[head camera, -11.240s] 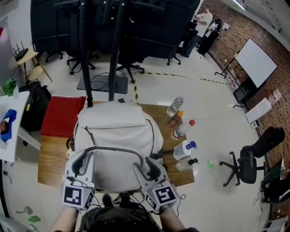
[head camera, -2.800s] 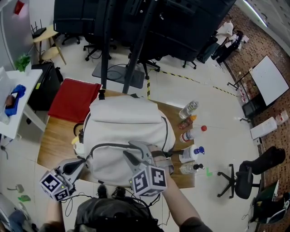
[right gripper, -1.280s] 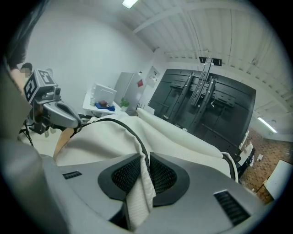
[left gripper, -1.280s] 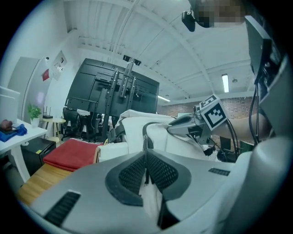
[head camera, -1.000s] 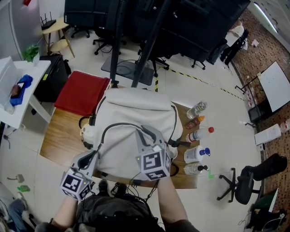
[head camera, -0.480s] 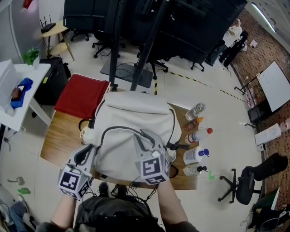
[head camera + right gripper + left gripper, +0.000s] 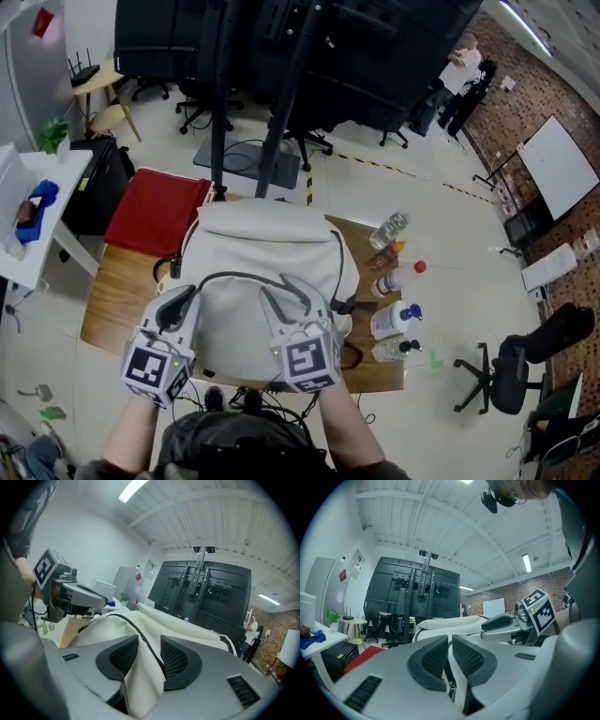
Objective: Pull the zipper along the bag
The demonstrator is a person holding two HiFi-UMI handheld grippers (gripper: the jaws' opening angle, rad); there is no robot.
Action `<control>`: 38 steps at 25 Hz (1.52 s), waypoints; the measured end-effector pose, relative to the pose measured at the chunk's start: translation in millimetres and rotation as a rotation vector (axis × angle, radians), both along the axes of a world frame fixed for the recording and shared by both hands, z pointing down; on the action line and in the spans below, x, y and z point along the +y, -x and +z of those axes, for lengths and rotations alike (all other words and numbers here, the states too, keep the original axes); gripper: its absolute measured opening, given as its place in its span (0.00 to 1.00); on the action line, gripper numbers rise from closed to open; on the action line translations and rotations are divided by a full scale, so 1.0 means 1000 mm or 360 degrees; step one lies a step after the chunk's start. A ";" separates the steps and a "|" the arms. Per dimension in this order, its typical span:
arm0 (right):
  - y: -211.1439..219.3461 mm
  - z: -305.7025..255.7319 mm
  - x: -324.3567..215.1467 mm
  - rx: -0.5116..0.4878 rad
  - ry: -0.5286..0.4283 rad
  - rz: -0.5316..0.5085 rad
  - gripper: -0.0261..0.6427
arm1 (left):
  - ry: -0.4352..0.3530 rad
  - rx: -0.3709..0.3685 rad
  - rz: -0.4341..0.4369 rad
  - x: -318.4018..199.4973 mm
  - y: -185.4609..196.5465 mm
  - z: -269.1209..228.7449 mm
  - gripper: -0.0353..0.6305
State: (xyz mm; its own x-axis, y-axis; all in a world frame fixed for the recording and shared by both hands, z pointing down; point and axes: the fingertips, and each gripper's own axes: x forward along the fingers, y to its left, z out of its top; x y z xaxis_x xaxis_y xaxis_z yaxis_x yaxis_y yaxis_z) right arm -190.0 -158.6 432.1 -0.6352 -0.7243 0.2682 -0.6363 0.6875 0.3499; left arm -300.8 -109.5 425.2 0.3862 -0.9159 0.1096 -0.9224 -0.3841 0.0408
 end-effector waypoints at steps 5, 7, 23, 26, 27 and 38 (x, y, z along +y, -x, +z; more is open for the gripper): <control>-0.018 -0.029 0.014 -0.0300 0.0042 0.0044 0.28 | -0.0118 0.0000 0.0010 -0.008 -0.014 -0.027 0.14; -0.023 -0.040 0.022 -0.0412 0.0034 0.0053 0.28 | -0.0151 0.0015 0.0034 -0.010 -0.021 -0.037 0.14; -0.055 -0.048 0.040 -0.0683 0.0046 0.0210 0.06 | -0.0176 0.0078 0.0139 -0.017 -0.074 -0.045 0.07; -0.056 -0.042 0.041 -0.0670 0.0058 0.0212 0.06 | -0.0159 0.0086 0.0145 -0.017 -0.079 -0.040 0.07; -0.056 -0.041 0.041 -0.0663 0.0062 0.0209 0.06 | -0.0149 0.0088 0.0146 -0.017 -0.081 -0.039 0.07; -0.052 -0.037 0.044 -0.0619 0.0072 0.0181 0.06 | -0.0044 0.0059 0.0139 -0.012 -0.080 -0.031 0.07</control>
State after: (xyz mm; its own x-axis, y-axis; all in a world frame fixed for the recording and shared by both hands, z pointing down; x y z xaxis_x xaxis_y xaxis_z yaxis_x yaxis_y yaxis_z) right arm -138.5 -115.0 394.8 -0.6119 -0.7889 0.0567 -0.7882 0.6142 0.0391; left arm -220.7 -121.8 393.7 0.4682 -0.8809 0.0687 -0.8833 -0.4646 0.0622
